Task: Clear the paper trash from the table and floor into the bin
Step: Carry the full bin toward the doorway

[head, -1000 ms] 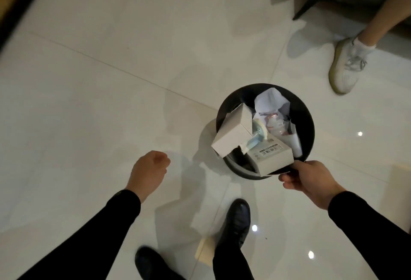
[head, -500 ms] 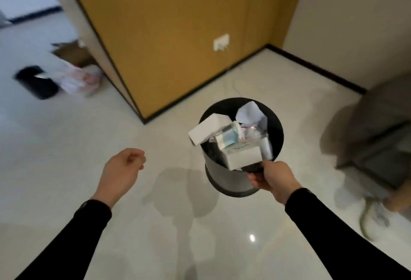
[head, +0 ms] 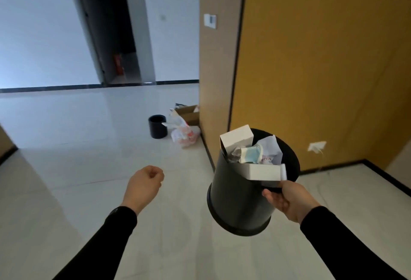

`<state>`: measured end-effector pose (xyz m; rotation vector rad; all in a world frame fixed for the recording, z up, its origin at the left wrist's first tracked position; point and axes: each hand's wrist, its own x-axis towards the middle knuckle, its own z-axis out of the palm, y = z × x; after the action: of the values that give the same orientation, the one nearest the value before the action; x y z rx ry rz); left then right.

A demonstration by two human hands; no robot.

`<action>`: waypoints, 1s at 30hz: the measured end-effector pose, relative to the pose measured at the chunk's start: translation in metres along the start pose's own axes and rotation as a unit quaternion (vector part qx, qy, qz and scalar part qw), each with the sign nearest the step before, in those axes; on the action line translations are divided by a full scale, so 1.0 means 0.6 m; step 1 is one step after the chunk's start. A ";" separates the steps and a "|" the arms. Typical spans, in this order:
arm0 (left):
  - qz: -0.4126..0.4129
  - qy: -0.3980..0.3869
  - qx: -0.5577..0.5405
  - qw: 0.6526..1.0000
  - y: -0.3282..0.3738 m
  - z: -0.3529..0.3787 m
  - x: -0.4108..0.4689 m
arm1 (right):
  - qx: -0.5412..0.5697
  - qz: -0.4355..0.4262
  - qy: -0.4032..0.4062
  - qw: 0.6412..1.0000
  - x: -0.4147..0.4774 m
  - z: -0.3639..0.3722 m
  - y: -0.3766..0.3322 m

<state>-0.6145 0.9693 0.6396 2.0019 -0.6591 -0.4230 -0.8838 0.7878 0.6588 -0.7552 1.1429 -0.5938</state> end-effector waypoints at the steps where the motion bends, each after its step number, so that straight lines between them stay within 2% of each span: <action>1: -0.007 0.007 0.000 1.000 -0.007 -0.015 0.009 | -0.007 0.002 -0.014 1.000 0.006 0.026 -0.004; 9: -0.048 0.052 0.048 0.996 -0.044 -0.087 0.109 | -0.050 0.043 -0.101 0.993 0.113 0.214 -0.015; 16: -0.078 0.100 0.070 0.989 -0.031 -0.116 0.275 | -0.062 0.069 -0.162 0.982 0.282 0.355 -0.058; 21: -0.091 0.136 0.074 0.984 -0.012 -0.128 0.400 | -0.087 0.074 -0.190 0.975 0.396 0.463 -0.117; 30: -0.118 0.151 0.045 0.980 -0.053 -0.162 0.607 | -0.131 0.078 -0.174 0.973 0.565 0.649 -0.165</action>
<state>-0.2637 0.8279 0.6492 2.1822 -0.2558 -0.2234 -0.4121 0.5582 0.6277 -0.9439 0.9506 -0.1660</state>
